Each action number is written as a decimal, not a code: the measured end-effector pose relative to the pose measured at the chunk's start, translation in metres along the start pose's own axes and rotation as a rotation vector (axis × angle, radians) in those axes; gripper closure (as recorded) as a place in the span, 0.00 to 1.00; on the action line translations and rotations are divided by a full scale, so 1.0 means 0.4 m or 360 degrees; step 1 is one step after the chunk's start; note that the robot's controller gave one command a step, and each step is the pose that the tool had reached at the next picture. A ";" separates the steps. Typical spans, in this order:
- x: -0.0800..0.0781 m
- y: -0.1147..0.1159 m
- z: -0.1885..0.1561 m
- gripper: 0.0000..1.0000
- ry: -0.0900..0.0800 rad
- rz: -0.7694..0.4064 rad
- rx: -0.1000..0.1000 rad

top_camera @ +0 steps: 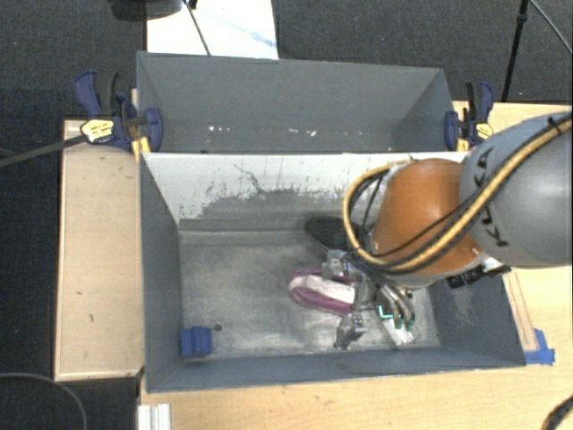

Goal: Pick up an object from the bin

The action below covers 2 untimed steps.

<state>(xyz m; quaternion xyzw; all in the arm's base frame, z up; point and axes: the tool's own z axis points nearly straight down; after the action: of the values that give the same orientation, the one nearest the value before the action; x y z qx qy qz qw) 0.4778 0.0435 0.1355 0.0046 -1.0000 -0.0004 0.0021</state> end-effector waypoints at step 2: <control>-0.010 -0.030 0.086 0.00 -0.0005 0.0412 -0.0001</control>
Offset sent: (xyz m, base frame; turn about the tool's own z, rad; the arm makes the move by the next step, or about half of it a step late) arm 0.0315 -0.0210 -0.0655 0.1683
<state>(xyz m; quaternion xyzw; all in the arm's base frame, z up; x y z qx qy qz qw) 0.4818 0.0317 0.1012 -0.1246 -0.9922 -0.0004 0.0006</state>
